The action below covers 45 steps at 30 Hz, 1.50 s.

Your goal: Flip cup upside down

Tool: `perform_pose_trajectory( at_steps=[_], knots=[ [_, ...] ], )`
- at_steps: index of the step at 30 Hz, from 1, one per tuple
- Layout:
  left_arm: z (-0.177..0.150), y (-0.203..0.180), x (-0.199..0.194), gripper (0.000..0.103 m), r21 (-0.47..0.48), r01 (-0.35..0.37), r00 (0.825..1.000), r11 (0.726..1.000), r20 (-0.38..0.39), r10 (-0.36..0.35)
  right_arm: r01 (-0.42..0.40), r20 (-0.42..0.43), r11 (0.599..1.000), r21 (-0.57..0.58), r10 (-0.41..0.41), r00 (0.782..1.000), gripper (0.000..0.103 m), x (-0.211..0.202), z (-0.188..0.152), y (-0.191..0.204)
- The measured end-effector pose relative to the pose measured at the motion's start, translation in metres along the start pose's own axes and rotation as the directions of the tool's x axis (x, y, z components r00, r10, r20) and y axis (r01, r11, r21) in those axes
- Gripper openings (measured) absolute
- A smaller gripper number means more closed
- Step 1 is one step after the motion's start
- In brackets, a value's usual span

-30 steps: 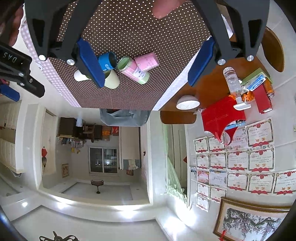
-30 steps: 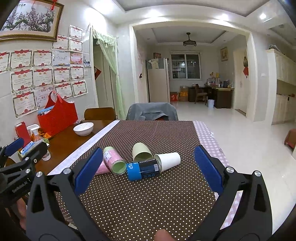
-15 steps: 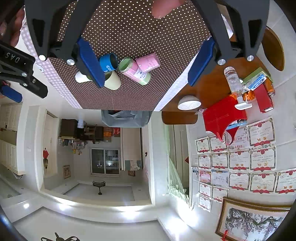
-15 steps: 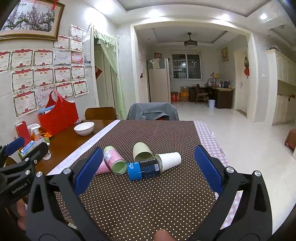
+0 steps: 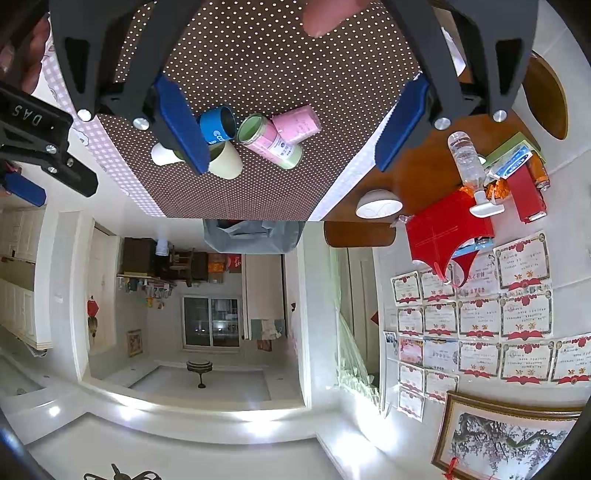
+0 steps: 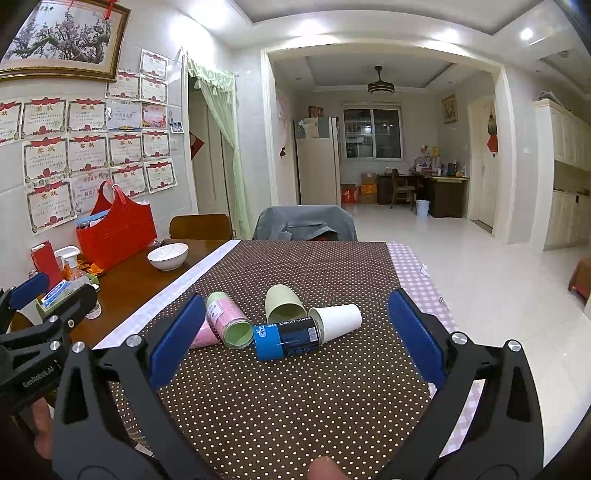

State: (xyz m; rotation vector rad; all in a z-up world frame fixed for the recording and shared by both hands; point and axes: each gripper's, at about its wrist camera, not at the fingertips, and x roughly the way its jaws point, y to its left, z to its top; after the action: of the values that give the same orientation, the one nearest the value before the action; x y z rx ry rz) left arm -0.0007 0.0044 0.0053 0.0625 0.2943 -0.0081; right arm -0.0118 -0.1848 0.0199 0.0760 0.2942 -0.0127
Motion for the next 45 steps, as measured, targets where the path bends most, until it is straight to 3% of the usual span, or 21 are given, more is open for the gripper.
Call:
perform_pose_trajectory(
  at_steps=[26, 45],
  knots=[
    [0.004, 0.000, 0.040, 0.090, 0.019, 0.011, 0.999, 1.000, -0.036, -0.011, -0.010, -0.052, 0.999, -0.037, 0.008, 0.999, 0.097, 0.037, 0.005, 0.012],
    [0.010, -0.047, 0.152, 0.090, 0.111, 0.137, 0.975, 0.984, -0.192, -0.114, 0.076, -0.202, 0.997, 0.003, -0.073, 0.977, 0.097, 0.127, 0.004, -0.036]
  ],
)
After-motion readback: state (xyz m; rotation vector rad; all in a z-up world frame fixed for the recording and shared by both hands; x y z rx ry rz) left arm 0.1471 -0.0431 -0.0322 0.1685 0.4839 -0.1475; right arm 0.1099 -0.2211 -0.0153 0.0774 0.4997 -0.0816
